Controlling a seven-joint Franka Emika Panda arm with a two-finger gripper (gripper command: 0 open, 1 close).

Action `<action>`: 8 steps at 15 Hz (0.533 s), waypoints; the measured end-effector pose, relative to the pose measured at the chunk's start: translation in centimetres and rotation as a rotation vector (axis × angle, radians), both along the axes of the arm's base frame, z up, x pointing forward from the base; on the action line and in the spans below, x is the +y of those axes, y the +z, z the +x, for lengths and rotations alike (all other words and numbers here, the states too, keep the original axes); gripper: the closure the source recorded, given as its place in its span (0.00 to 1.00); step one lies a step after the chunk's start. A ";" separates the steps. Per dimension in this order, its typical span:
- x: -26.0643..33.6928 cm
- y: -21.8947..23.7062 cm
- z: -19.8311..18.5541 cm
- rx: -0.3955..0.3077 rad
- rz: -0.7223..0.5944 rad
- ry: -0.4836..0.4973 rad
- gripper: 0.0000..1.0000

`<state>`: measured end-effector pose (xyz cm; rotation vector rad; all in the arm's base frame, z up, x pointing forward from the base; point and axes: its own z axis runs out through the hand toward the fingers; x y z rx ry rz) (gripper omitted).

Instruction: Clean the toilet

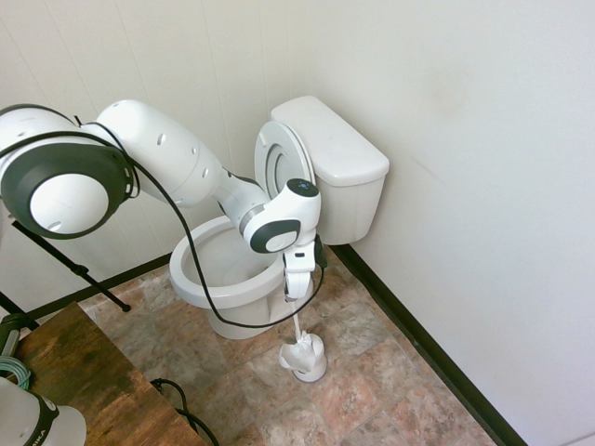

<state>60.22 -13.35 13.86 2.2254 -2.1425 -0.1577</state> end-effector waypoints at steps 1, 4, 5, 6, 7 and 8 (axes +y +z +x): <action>-0.2 -0.6 0.3 0.005 0.006 -0.005 1.00; -0.9 -3.0 1.5 0.031 0.022 -0.021 1.00; -1.2 -3.8 1.8 0.037 0.026 -0.027 1.00; -1.6 -4.8 2.2 0.044 0.031 -0.033 1.00; -2.0 -5.6 2.6 0.049 0.036 -0.038 1.00; -2.5 -6.4 3.1 0.052 0.042 -0.044 1.00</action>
